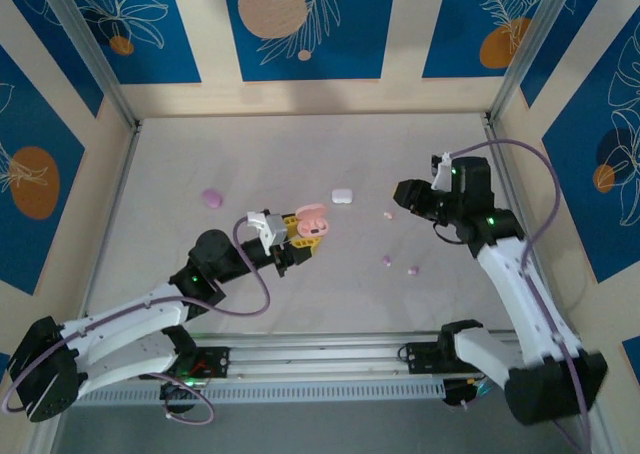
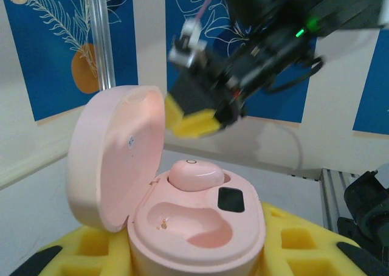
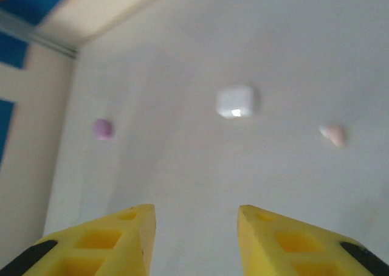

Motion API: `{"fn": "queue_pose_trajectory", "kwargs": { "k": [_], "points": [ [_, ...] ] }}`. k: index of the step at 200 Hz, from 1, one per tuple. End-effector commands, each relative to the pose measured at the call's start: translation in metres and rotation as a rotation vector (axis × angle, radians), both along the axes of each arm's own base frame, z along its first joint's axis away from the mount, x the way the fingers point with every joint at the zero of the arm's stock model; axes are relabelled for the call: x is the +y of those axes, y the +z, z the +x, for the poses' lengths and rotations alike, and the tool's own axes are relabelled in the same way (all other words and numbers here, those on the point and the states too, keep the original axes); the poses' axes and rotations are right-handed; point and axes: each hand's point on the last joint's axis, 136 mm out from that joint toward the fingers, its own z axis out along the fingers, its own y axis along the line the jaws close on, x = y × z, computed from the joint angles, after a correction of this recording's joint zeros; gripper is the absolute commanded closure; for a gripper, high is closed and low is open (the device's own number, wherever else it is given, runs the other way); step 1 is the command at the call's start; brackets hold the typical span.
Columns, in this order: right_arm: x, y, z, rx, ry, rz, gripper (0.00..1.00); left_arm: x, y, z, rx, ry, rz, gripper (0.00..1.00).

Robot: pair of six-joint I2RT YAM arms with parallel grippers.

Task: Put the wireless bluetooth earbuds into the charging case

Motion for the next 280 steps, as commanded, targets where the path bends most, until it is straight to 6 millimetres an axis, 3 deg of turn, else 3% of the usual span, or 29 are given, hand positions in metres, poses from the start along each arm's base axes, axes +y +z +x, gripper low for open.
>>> {"fn": "queue_pose_trajectory", "kwargs": {
  "k": [1, 42, 73, 109, 189, 280],
  "points": [
    [0.002, -0.054, -0.006, 0.250, -0.001, 0.119, 0.57, 0.003, 0.005, -0.002, -0.026, 0.010, -0.014, 0.69],
    [0.007, -0.114, 0.020, 0.426, -0.007, 0.114, 0.55, 0.004, 0.005, -0.002, -0.028, 0.014, -0.016, 0.69],
    [0.013, -0.143, 0.040, 0.491, -0.018, 0.051, 0.53, 0.004, 0.005, -0.001, -0.031, 0.021, -0.012, 0.69],
    [0.025, -0.163, 0.059, 0.540, -0.009, 0.014, 0.53, 0.005, 0.005, 0.000, -0.036, 0.030, -0.007, 0.69],
    [0.016, -0.191, 0.078, 0.587, -0.057, -0.107, 0.53, 0.002, 0.000, 0.004, -0.032, 0.033, 0.005, 0.69],
    [0.000, -0.195, 0.083, 0.574, -0.075, -0.214, 0.54, -0.001, -0.002, 0.005, -0.033, 0.030, 0.009, 0.69]
  ]
}}
